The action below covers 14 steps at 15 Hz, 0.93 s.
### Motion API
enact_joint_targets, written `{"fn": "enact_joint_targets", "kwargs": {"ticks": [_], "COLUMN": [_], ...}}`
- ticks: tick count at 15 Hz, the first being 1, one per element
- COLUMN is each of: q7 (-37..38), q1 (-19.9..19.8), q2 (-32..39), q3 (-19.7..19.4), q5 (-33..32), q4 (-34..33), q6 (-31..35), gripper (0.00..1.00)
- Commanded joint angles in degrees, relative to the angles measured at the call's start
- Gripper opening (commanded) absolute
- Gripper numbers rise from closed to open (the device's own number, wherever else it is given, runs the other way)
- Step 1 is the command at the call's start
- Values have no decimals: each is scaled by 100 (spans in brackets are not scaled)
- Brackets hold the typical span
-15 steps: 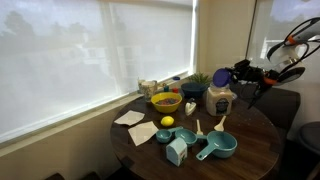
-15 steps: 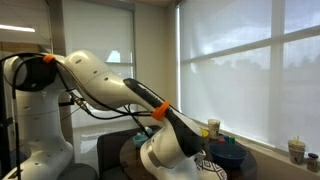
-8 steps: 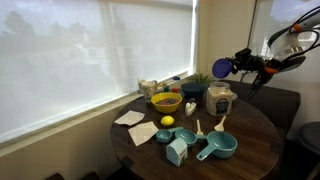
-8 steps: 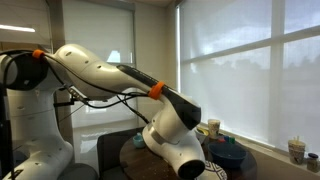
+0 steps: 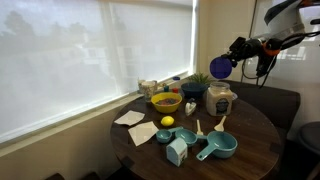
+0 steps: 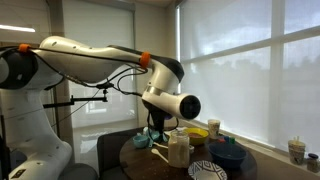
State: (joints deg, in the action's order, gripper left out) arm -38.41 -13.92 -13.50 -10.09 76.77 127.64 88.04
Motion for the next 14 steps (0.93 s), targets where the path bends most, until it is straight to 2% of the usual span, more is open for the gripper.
{"fn": "enact_joint_targets", "kwargs": {"ticks": [1,7,14], "q7": [923,1945,2583], "q1": [216,538,858], "q2": [-402,-707,-797], "q3": [357,757,972], "q5": [-833,-2392,-4375], "q4": [-165,-341,-191], "q6": [441,504,394], "gripper": [1,1,1]}}
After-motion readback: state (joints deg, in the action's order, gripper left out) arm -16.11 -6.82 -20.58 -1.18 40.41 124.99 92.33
